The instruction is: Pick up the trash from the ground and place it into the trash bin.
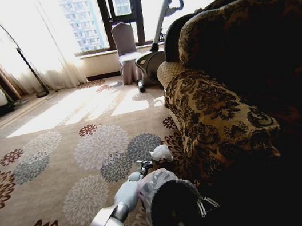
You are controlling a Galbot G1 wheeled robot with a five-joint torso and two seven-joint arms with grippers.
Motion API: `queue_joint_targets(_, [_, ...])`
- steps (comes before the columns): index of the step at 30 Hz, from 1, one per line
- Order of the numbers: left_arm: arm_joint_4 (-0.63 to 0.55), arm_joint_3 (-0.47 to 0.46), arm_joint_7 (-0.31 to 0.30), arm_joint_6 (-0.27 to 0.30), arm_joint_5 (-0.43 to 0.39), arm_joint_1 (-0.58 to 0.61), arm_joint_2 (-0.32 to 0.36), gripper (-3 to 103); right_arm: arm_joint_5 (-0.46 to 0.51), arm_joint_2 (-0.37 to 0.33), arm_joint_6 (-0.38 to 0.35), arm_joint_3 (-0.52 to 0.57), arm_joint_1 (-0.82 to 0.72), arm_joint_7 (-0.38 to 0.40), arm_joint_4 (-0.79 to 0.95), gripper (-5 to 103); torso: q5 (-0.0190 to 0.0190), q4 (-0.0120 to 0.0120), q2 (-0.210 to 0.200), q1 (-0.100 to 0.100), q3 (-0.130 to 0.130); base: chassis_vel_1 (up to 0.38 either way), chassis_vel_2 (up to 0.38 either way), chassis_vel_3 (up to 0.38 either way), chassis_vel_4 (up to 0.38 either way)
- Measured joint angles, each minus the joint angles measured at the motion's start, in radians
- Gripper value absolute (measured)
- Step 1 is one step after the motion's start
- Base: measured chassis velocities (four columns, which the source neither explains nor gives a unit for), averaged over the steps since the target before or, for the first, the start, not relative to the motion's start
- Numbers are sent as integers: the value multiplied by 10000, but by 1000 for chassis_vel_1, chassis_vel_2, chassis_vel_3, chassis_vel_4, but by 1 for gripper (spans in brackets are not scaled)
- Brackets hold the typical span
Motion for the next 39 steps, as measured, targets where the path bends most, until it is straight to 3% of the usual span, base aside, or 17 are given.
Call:
queue_joint_targets(2, [-154,108,-93,-47,230,76,93,7,7,-4,-61,-9,24,-2,15,4,-2,-1,0,0,0,0,0,0,0])
queue_joint_targets(5, [-560,234,-158,-241,1063,161,373,23,-31,-17,-195,-94,157,-72,17,4,5,2,0,0,0,0,0,0,0])
queue_joint_targets(6, [-560,234,-158,-241,1063,161,373,23,-31,-17,-195,-94,157,-72,17,4,5,2,0,0,0,0,0,0,0])
queue_joint_targets(8, [-610,252,-127,-252,1143,121,436,34,-73,-7,-219,-157,236,-81,-22,4,-4,1,0,0,0,0,0,0,0])
queue_joint_targets(11, [-516,255,92,-244,1049,-15,465,44,-83,-11,-248,-164,251,-81,-25,4,2,-1,0,-1,-1,-11,10,12,-17])
queue_joint_targets(13, [-433,255,161,-219,984,-68,459,44,-84,-15,-254,-166,251,-82,-24,4,2,-1,0,-1,-1,-76,76,37,-51])
queue_joint_targets(16, [-115,224,374,-22,575,-247,353,61,-84,-22,-257,-149,233,-58,22,4,-1,-1,0,-1,-1,-98,96,88,-92])
queue_joint_targets(17, [-115,224,374,-22,575,-247,353,61,-84,-22,-257,-149,233,-58,22,4,-1,-1,0,-1,-1,-109,129,106,-99])
queue_joint_targets(20, [37,160,537,458,-24,-336,175,78,-136,-1,-250,-151,118,-17,171,4,3,3,0,0,0,-166,192,180,-180])
queue_joint_targets(26, [542,-185,647,846,-171,-539,-389,94,-337,33,-223,-253,42,-29,192,4,-5,-2,-2,9,5,-129,153,121,-137])
queue_joint_targets(29, [587,-250,1448,1073,-131,-544,-546,102,-483,121,-163,-299,-45,-32,174,4,4,0,0,1,-1,-22,36,8,-31])
queue_joint_targets(34, [674,-248,1937,1052,36,-487,-645,97,-495,153,-79,-216,-163,-33,122,4,3,0,0,-6,-5,16,-20,-12,21])
queue_joint_targets(39, [831,-308,2060,866,187,-474,-731,81,-465,174,-67,-160,-140,-40,108,4,0,1,0,1,-1,0,0,0,0])
